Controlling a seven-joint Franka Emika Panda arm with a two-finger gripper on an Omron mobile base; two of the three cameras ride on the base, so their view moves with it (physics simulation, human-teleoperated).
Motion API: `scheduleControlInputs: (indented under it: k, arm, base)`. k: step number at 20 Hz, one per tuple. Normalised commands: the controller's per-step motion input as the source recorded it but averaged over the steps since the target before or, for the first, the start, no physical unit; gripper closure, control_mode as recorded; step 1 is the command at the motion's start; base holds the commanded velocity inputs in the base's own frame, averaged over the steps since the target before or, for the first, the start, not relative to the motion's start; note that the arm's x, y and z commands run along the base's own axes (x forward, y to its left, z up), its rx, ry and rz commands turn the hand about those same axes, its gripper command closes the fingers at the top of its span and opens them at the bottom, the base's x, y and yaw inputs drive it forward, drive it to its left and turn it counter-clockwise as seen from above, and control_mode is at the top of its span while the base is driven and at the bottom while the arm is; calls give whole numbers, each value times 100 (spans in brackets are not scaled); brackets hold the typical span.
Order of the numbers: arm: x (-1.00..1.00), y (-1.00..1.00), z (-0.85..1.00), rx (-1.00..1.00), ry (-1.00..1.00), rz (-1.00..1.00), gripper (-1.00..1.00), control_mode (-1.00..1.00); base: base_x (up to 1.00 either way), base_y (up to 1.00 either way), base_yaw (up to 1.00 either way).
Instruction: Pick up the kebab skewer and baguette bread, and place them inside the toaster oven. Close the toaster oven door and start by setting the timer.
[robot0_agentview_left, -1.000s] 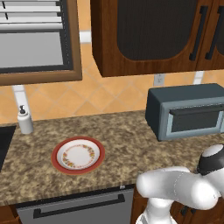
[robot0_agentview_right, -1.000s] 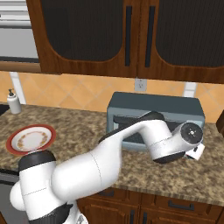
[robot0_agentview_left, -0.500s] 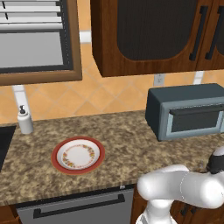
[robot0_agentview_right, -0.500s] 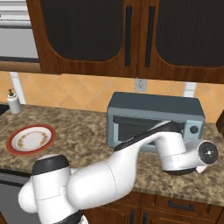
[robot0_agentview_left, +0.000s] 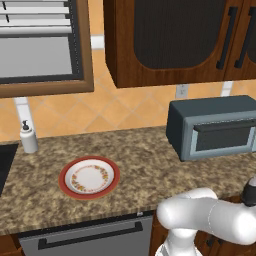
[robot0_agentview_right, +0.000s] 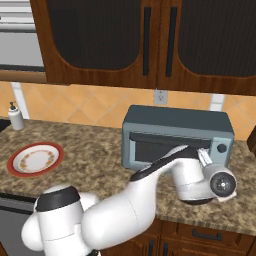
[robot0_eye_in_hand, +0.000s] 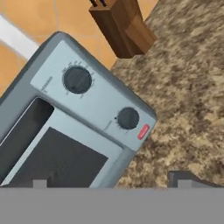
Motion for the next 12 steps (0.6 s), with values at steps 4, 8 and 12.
scheduleControlInputs:
  k: [4, 8, 12]
  arm:
    - [16, -3, -7, 15, 0, -23, -100, -100]
    - [5, -23, -5, 21, 0, -10, -100, -100]
    - [0, -34, -4, 23, 0, -1, -100, -100]
  base:
    - [0, 0, 0]
    - [0, 0, 0]
    - [0, 0, 0]
